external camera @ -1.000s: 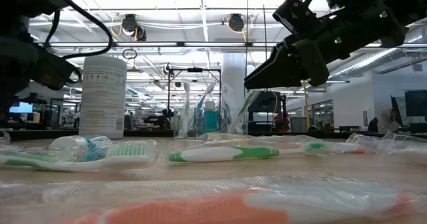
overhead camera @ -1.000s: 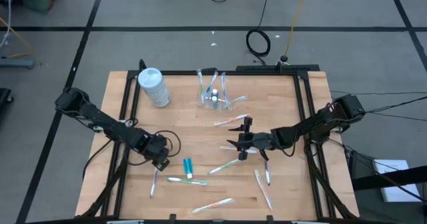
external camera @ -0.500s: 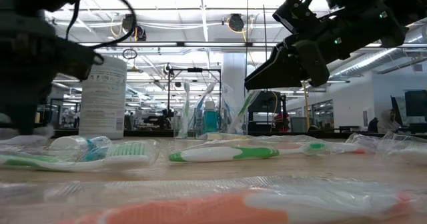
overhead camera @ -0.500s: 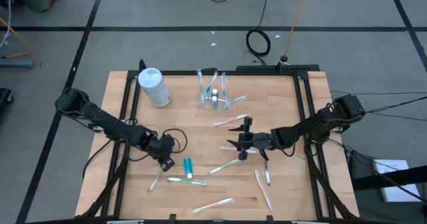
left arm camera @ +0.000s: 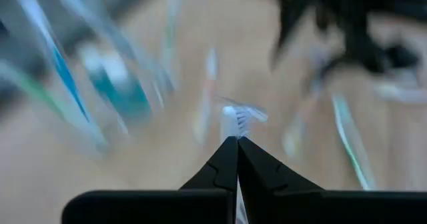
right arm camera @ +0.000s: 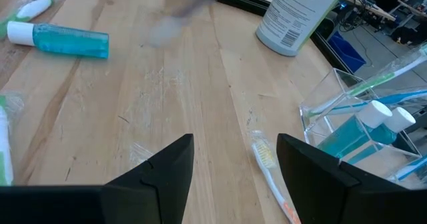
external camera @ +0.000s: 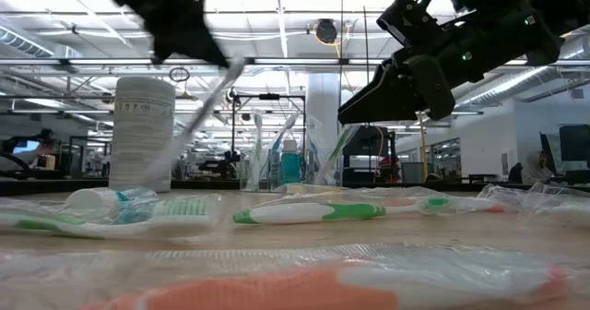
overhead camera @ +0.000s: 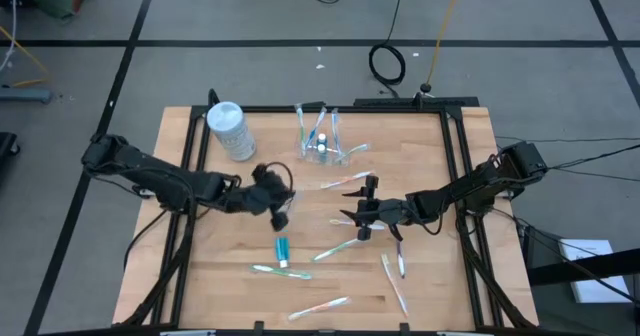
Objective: Pick & Place toothbrushing station
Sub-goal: Put the purple toothbrush into the transparent organizer
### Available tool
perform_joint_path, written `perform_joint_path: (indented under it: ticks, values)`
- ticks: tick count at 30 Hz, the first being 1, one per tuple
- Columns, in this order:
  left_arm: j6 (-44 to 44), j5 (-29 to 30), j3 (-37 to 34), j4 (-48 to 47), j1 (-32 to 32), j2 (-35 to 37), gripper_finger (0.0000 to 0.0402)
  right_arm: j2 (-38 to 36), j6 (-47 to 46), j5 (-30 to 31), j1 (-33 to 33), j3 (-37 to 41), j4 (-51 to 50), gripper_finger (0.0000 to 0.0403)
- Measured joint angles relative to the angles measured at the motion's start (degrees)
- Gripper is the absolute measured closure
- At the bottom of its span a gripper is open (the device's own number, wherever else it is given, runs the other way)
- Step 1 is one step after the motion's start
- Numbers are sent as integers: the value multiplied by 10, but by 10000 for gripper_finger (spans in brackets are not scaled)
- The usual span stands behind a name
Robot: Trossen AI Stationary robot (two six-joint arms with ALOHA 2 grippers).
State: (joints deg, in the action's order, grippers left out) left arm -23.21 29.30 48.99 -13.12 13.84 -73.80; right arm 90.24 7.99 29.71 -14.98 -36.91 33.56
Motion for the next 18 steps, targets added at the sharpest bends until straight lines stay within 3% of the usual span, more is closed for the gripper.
perform_joint_path:
  ticks: [4,10,18]
  values:
    - [148,37,33,107,-29,0,396,0,0,0,0,0,0,193]
    - [345,24,40,258,-93,0,394,0,0,0,0,0,0,193]
    - [387,17,39,266,-218,-18,391,0,0,0,0,0,0,193]
